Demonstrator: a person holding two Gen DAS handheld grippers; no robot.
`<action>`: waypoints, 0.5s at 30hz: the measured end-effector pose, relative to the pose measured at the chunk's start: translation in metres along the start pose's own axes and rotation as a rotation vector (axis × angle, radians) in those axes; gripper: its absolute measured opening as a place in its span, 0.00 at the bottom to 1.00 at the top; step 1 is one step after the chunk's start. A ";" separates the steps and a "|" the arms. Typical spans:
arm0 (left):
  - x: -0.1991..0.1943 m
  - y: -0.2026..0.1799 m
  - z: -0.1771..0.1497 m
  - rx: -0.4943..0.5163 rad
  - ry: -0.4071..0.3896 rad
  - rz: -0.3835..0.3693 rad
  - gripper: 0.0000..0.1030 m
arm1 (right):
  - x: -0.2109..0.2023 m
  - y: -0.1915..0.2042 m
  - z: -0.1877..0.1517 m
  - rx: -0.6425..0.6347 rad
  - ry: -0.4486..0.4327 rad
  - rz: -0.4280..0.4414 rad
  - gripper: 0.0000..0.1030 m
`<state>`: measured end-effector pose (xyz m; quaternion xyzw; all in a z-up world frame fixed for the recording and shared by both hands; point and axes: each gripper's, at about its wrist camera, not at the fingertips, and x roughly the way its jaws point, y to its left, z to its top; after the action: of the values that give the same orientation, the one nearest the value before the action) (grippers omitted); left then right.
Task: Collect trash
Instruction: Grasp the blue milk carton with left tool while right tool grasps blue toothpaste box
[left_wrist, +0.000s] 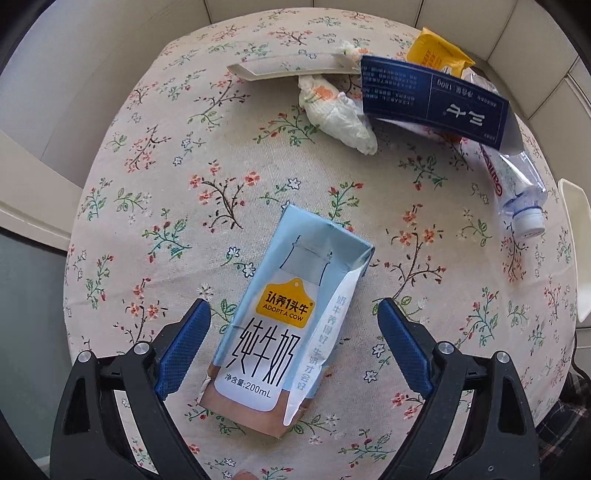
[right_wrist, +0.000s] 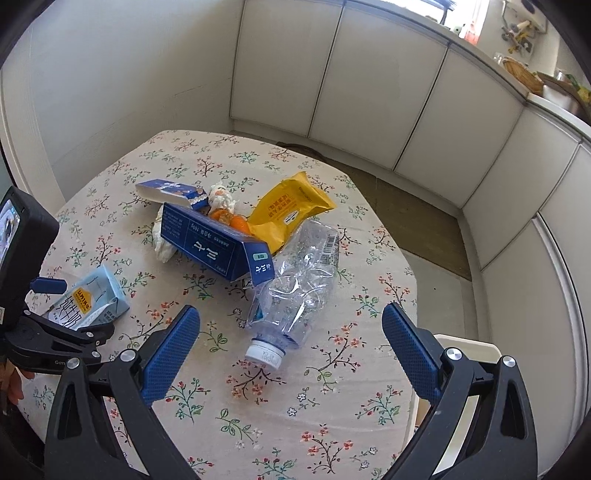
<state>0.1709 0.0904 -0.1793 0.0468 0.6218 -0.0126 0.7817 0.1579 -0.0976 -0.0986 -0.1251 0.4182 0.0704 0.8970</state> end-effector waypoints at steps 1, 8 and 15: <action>0.003 0.000 0.000 0.005 0.010 -0.003 0.80 | 0.003 0.002 0.000 -0.018 0.007 0.010 0.93; 0.011 0.002 0.000 0.029 0.039 -0.044 0.57 | 0.022 0.015 0.007 -0.141 0.022 0.107 0.93; 0.002 0.010 0.000 -0.017 0.024 -0.080 0.55 | 0.038 0.050 0.014 -0.410 -0.033 0.116 0.93</action>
<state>0.1724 0.1004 -0.1808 0.0156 0.6324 -0.0378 0.7735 0.1812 -0.0448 -0.1271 -0.2797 0.3867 0.2074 0.8539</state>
